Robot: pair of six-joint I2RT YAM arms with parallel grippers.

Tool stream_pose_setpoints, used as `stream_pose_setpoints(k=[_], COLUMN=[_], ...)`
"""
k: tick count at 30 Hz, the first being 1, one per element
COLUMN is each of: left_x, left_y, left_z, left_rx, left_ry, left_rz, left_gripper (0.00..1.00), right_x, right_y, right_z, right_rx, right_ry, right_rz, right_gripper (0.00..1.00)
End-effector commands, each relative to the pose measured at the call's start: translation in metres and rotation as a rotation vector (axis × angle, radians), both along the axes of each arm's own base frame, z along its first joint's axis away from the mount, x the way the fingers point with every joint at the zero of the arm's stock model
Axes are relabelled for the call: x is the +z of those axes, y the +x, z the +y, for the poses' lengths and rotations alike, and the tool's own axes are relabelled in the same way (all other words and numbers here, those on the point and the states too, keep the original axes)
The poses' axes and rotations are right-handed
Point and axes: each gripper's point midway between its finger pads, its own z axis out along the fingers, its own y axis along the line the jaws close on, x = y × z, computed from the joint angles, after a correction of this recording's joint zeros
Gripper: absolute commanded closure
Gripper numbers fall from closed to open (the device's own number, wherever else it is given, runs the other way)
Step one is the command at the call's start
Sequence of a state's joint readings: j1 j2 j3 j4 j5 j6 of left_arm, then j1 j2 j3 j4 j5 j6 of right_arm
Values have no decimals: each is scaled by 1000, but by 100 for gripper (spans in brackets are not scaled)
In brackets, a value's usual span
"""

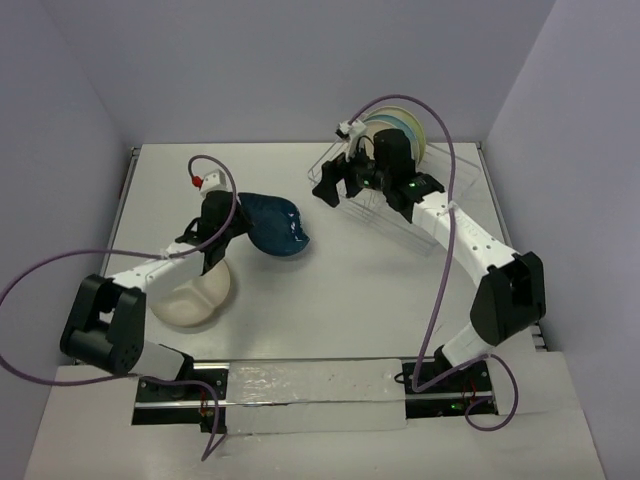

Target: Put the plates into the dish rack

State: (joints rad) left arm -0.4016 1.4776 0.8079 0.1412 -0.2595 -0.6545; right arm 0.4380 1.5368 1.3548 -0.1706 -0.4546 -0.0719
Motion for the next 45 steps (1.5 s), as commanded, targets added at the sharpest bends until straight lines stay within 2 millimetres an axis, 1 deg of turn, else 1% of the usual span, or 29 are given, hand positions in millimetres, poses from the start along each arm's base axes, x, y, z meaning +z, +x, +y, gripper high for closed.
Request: stream_pose_setpoints(k=[1, 3, 5, 7, 9, 14, 15, 17, 18, 20, 22, 23, 24, 25, 26, 27, 30, 31, 32, 34, 35, 36, 37, 38, 39, 40, 41, 42, 45], left_x=[94, 106, 118, 123, 130, 143, 149, 151, 153, 156, 158, 158, 159, 160, 162, 164, 165, 163, 170, 163, 163, 165, 165, 166, 167, 168, 170, 171, 172], left_y=[2, -10, -19, -27, -34, -47, -51, -55, -57, -58, -58, -58, -59, -59, -59, -59, -56, -53, -49, -43, -40, -36, -33, -30, -28, -26, -25, -23, -18], left_z=[-27, -30, -35, -39, -42, -44, -44, -45, -45, -44, -44, -43, -43, -44, -44, -45, -49, -50, -50, -50, -51, -52, -52, -51, -50, -47, -45, -42, -26], left_rx=[-82, -106, -136, -158, -177, -201, -206, -223, -226, -226, -221, -220, -222, -223, -227, -234, -244, -238, -225, -208, -205, -198, -190, -181, -171, -152, -138, -123, -53], left_ry=[-140, -165, -191, -210, -222, -256, -268, -280, -284, -286, -290, -291, -291, -296, -300, -299, -299, -295, -292, -274, -269, -265, -259, -253, -250, -245, -238, -231, -198], left_rz=[-290, -320, -349, -366, -384, -422, -440, -451, -458, -467, -473, -475, -479, -481, -491, -495, -486, -471, -470, -429, -423, -421, -416, -413, -410, -411, -415, -416, -411], left_gripper=[100, 100, 100, 100, 100, 100, 100, 100, 100, 100, 100, 100, 100, 100, 100, 100, 99, 93, 65, 58, 57, 46, 34, 21, 13, 8, 6, 4, 1], right_x=[-15, -30, -38, -50, -56, -73, -75, -80, -81, -82, -78, -75, -76, -71, -68, -66, -44, -36, -27, 8, 13, 32, 41, 57, 69, 80, 89, 99, 122], right_y=[-6, -12, -16, -20, -22, -13, -12, -15, -17, -19, -21, -22, -22, -22, -22, -20, -7, 0, 5, 17, 17, 24, 29, 36, 43, 48, 51, 57, 71], right_z=[23, 33, 40, 50, 57, 59, 59, 62, 63, 63, 61, 60, 59, 57, 55, 53, 41, 35, 31, 20, 18, 10, 4, -7, -20, -30, -38, -51, -87], right_rx=[75, 107, 123, 149, 160, 112, 114, 131, 138, 146, 144, 141, 143, 139, 133, 119, 48, 8, -22, -95, -102, -149, -180, -238, -301, -351, -385, -426, -545], right_ry=[-1, -6, -7, -12, -19, -39, -38, -36, -35, -35, -36, -37, -41, -41, -46, -53, -80, -98, -105, -101, -98, -107, -120, -139, -158, -171, -175, -186, -264], right_rz=[49, 89, 116, 147, 160, 196, 204, 221, 226, 229, 215, 206, 204, 188, 171, 154, 58, 14, -17, -111, -125, -180, -211, -262, -299, -325, -344, -370, -448], right_gripper=[0, 0, 0, 1, 1, 4, 6, 12, 21, 45, 65, 72, 76, 80, 93, 99, 100, 100, 100, 100, 100, 100, 100, 100, 100, 100, 100, 100, 100])
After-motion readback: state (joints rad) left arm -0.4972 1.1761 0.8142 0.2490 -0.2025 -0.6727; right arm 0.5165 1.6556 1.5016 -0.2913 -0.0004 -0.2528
